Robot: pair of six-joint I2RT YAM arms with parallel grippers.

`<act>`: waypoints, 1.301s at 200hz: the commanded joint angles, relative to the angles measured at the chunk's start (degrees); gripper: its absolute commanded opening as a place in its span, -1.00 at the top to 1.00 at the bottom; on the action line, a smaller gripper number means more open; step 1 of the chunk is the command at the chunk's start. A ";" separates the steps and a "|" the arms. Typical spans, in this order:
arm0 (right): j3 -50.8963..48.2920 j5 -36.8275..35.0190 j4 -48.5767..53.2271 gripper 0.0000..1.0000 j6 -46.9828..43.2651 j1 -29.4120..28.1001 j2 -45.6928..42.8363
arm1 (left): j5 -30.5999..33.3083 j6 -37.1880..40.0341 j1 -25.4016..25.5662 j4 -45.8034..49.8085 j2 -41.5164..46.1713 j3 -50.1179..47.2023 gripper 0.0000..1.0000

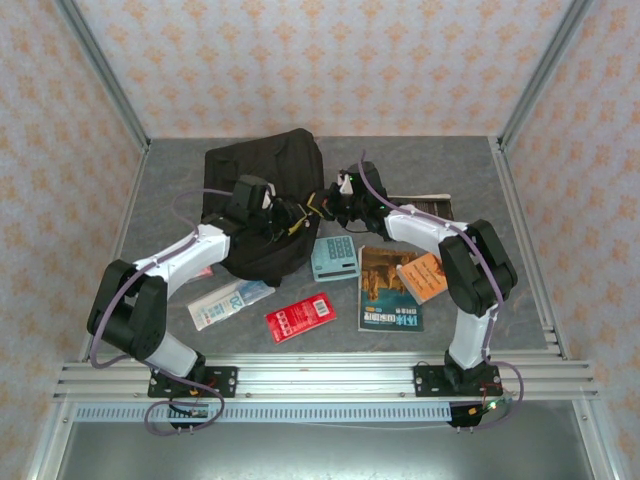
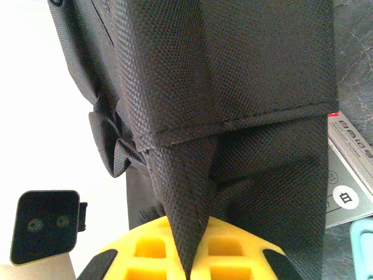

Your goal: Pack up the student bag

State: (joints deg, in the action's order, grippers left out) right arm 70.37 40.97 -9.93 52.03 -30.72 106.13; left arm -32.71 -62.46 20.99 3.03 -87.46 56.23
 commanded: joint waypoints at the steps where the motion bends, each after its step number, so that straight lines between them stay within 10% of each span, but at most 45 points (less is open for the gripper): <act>1: 0.11 0.69 -4.04 1.00 -0.24 -0.32 -0.74 | 0.16 2.02 0.10 0.36 1.21 2.18 0.62; 99: 1.77 3.00 -3.22 1.00 -0.66 0.35 0.46 | -7.75 6.89 0.19 -0.82 3.14 -0.02 -0.11; 260: 2.76 2.97 -2.11 1.00 -0.88 0.74 0.83 | -8.69 16.80 0.36 9.21 2.68 1.39 0.41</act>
State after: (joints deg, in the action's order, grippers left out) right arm 70.63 42.50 -9.87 51.81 -30.26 106.56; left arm -41.71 -50.26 20.99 6.70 -84.90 56.53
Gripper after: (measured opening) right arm 0.051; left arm 0.296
